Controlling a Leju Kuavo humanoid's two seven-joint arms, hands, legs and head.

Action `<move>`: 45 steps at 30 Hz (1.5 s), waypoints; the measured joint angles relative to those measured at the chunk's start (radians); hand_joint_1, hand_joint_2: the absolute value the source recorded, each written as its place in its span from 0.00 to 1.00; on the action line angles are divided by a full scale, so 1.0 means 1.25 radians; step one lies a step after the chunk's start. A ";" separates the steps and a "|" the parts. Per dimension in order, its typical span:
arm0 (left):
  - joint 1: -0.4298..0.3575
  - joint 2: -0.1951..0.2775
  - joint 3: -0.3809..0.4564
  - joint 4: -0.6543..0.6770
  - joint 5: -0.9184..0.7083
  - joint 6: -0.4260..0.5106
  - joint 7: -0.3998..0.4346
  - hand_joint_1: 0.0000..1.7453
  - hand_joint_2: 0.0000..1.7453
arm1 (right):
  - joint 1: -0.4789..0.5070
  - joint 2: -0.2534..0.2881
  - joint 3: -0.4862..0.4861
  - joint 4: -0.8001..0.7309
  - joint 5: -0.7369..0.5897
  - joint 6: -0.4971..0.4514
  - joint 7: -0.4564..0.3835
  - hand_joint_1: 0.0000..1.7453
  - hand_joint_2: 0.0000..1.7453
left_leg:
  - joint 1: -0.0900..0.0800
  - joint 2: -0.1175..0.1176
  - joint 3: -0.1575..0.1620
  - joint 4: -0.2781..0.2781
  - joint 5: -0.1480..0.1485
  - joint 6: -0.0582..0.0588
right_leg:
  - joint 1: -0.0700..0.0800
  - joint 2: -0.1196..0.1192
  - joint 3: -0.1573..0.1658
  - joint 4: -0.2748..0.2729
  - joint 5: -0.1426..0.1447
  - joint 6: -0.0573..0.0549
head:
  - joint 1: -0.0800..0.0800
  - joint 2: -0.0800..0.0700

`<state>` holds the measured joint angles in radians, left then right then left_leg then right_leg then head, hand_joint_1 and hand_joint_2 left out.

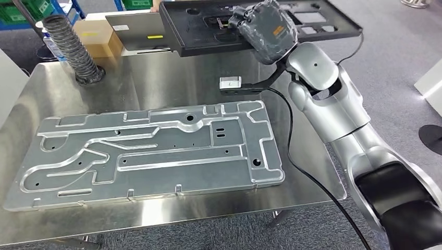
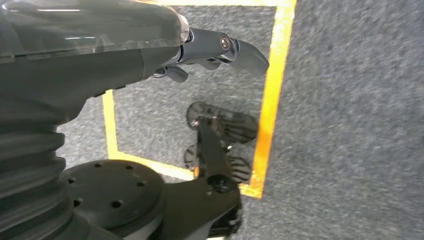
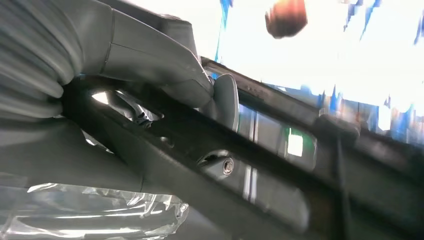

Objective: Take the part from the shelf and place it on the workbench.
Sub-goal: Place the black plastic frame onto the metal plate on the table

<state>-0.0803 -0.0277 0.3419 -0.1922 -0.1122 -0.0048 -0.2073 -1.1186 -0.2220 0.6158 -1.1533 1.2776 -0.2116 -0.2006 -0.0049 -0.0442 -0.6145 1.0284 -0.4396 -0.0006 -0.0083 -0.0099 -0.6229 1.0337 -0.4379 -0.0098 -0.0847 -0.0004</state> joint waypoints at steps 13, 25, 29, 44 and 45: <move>-0.011 -0.019 0.017 0.000 -0.022 -0.004 0.000 0.00 1.00 | -0.017 -0.028 0.265 0.268 -0.293 0.260 0.284 1.00 1.00 | -0.004 0.007 -0.052 0.000 0.053 0.002 | 0.017 -0.062 0.050 -0.005 -0.042 0.000 | 0.000 0.000; -0.028 -0.032 0.017 0.000 -0.051 -0.014 -0.007 0.00 1.00 | 0.006 -0.005 0.433 0.302 -0.462 0.201 0.340 1.00 1.00 | 0.005 -0.024 -0.034 -0.001 0.044 0.023 | -0.004 -0.013 -0.024 0.097 -0.033 0.016 | 0.000 0.000; -0.028 -0.034 0.018 0.000 -0.053 -0.012 -0.015 0.00 1.00 | 0.004 -0.005 0.486 0.276 -0.477 0.192 0.356 1.00 1.00 | 0.000 -0.026 -0.041 0.001 0.043 0.008 | 0.005 -0.031 0.013 0.006 -0.017 0.008 | 0.000 0.000; -0.033 -0.045 0.018 0.000 -0.052 -0.025 -0.045 0.00 1.00 | 0.013 -0.089 0.619 0.121 -0.575 0.230 0.417 0.00 0.50 | 0.011 -0.002 -0.028 0.007 0.021 -0.009 | 0.005 -0.060 0.030 0.000 -0.019 0.015 | 0.000 0.000; -0.033 -0.045 0.018 0.000 -0.053 -0.027 -0.046 0.00 1.00 | 0.014 -0.092 0.625 0.114 -0.580 0.231 0.420 0.00 0.25 | 0.010 -0.002 -0.026 0.006 0.023 0.000 | 0.004 -0.062 0.030 -0.001 -0.021 0.020 | 0.000 0.000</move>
<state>-0.1218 -0.0844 0.3646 -0.1926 -0.1779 -0.0383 -0.2648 -1.1005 -0.3370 1.3968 -1.0109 0.5524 0.0766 0.3242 0.0079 -0.0463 -0.6469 1.0355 -0.4112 -0.0002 -0.0038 -0.0879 -0.5856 1.0326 -0.4637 0.0146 -0.0847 -0.0004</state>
